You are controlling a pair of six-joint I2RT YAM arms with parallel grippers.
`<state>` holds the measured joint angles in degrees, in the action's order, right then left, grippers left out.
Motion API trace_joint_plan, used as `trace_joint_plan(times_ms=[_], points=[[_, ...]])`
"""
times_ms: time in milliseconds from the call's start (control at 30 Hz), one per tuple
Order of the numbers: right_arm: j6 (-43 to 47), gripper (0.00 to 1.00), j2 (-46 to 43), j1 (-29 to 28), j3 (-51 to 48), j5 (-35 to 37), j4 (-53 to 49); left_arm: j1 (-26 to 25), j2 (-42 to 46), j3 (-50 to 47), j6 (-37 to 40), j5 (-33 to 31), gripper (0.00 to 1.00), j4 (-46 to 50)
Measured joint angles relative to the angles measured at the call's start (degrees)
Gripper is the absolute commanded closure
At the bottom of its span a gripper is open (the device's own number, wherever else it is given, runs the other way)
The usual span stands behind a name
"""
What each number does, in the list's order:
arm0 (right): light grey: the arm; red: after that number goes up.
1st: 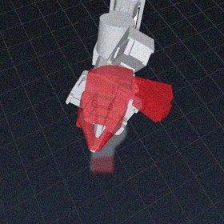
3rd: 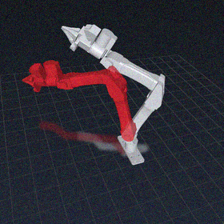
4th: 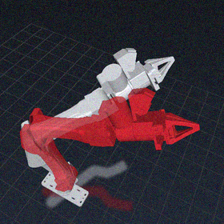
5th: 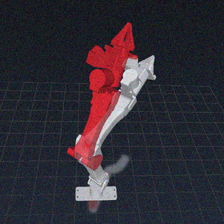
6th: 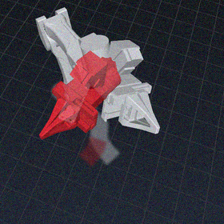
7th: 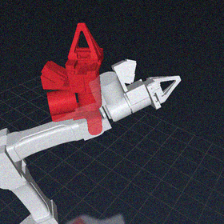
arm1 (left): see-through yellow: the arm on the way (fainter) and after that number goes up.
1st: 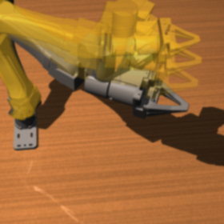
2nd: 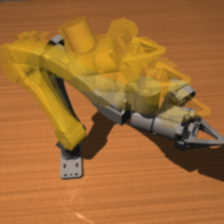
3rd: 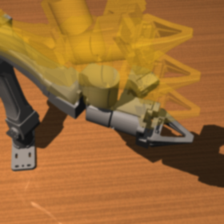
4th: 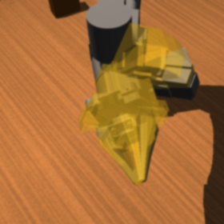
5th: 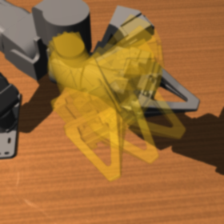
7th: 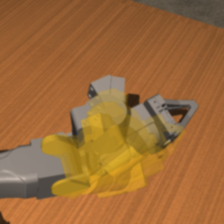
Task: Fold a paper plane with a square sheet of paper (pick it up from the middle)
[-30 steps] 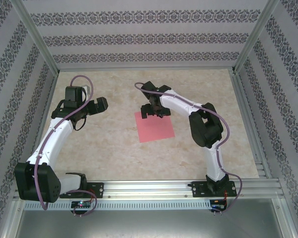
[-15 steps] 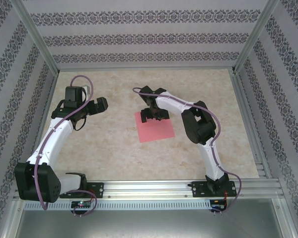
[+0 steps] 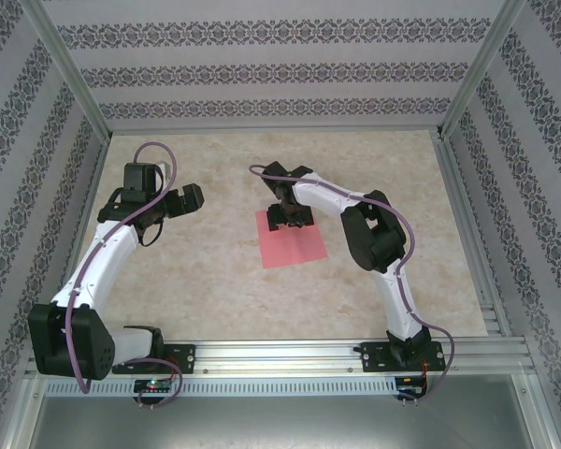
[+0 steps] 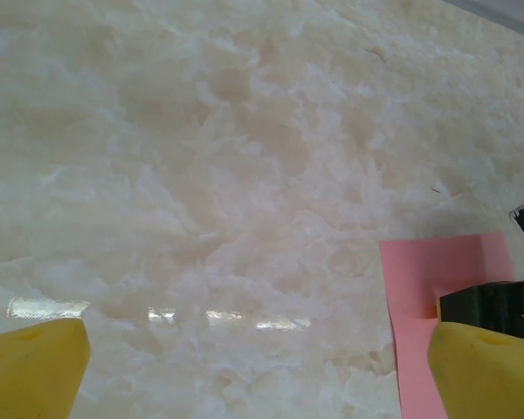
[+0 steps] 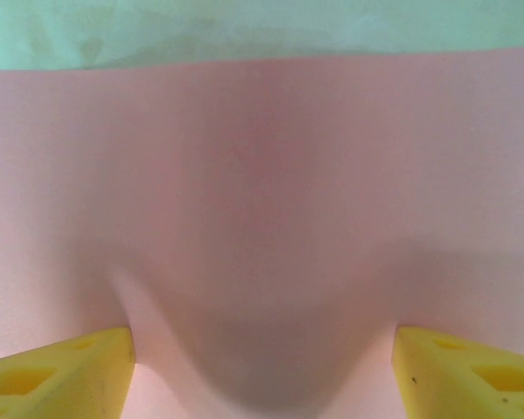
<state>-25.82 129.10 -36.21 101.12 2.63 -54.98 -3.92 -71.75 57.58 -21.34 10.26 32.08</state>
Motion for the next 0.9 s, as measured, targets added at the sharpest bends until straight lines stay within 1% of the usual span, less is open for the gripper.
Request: trace_joint_plan(times_ms=[33,167,300,433,533,667,767,900], points=[[0.0,0.33,-0.1,0.0,-0.1,-0.1,0.1,0.0,0.0,0.0,0.0,0.0,0.00,0.0],[-0.5,0.52,-1.1,0.3,-1.4,-1.8,1.4,0.0,-0.1,0.0,0.0,0.1,0.00,0.2],[-2.1,0.62,-3.8,0.7,-5.0,-7.0,5.3,0.0,-0.6,0.0,0.0,1.2,0.00,0.4],[-4.7,0.65,-9.5,0.7,-10.3,-15.7,12.0,-0.4,-1.7,0.0,-0.6,3.3,0.00,0.4],[-7.7,0.66,-14.2,0.7,-13.6,-23.7,19.1,-1.1,-2.5,0.0,-1.7,5.2,0.01,0.3],[-12.3,0.66,-18.0,1.3,-17.3,-32.3,29.0,-3.3,-3.2,-1.7,-3.8,8.4,0.03,-1.9],[-14.0,0.66,-18.2,2.1,-19.2,-35.4,32.9,-6.2,-4.3,-3.3,-5.6,10.1,0.05,-4.2],[-14.4,0.65,-16.9,3.5,-21.2,-36.3,34.0,-10.8,-7.3,-4.4,-7.9,11.4,0.09,-7.6]])
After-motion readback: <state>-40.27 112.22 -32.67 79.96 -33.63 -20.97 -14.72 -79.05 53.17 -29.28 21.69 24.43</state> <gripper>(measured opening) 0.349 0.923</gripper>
